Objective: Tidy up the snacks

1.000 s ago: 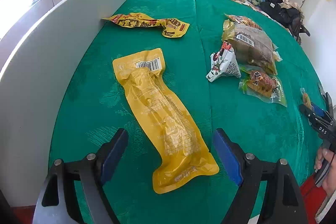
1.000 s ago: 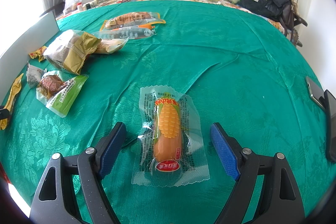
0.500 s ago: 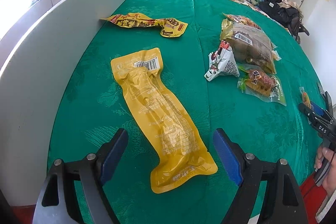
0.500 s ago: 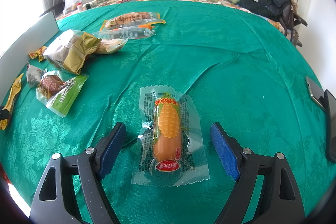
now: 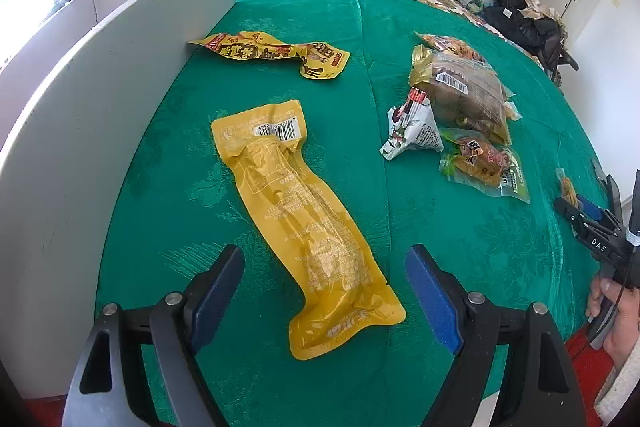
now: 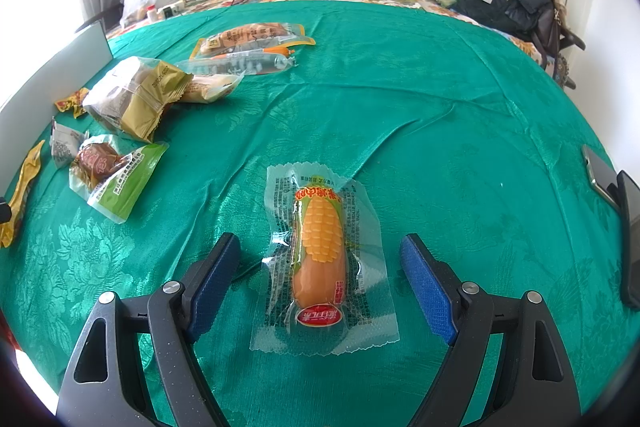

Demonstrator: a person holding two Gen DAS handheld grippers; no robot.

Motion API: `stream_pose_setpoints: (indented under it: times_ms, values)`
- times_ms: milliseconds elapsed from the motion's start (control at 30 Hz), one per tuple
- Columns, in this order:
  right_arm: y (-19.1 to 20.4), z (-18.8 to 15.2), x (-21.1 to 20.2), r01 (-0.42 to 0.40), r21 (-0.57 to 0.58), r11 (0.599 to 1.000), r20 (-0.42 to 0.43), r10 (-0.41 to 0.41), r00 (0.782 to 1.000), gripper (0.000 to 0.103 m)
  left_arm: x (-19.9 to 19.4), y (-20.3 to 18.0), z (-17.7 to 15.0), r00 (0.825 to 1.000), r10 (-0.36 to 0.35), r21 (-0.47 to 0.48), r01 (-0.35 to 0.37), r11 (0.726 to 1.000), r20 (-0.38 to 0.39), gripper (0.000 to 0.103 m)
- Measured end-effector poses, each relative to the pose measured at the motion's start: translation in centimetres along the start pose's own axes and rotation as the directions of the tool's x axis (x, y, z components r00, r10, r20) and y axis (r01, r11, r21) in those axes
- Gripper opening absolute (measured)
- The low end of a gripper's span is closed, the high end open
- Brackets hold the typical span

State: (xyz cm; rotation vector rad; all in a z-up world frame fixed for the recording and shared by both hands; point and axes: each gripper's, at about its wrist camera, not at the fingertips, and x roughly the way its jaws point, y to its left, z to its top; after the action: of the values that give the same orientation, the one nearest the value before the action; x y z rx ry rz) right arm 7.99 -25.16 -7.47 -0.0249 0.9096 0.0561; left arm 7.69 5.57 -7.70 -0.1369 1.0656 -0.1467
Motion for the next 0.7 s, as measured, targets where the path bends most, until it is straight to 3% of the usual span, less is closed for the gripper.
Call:
stream_pose_setpoints:
  times_ms: [100,233,400,533,633,700]
  values:
    - [0.0,0.0,0.0,0.0,0.0,1.0,0.0,0.0,1.0,0.085,0.4,0.0,-0.1,0.999,-0.022,0.018,0.022,1.0,-0.026,0.082]
    - [0.1,0.0,0.0,0.001,0.0,1.0,0.0,-0.001,1.0,0.085,1.6,-0.4,0.5,0.998,0.016,0.072,-0.011,0.997,-0.057,0.082]
    - [0.0,0.0,0.0,0.007,0.003,1.0,0.0,-0.007,1.0,0.085,2.8,1.3,2.2,0.996,0.034,-0.026,-0.036,0.999,-0.08,0.082]
    - [-0.3,0.1,0.1,-0.001,0.005,1.0,-0.006,0.001,1.0,0.087,3.5,0.3,2.6,0.99,0.108,0.046,-0.104,0.994,-0.093,0.084]
    - [-0.9,0.9,0.2,-0.043,0.015,0.999,-0.072,0.044,0.996,0.087,3.2,0.6,2.4,0.988,0.12,0.053,-0.115,0.992,-0.098,0.084]
    - [-2.3,1.9,0.2,-0.108,0.097,0.989,-0.128,0.12,0.985,0.086,2.9,1.2,2.1,0.988,0.123,0.059,-0.118,0.991,-0.094,0.084]
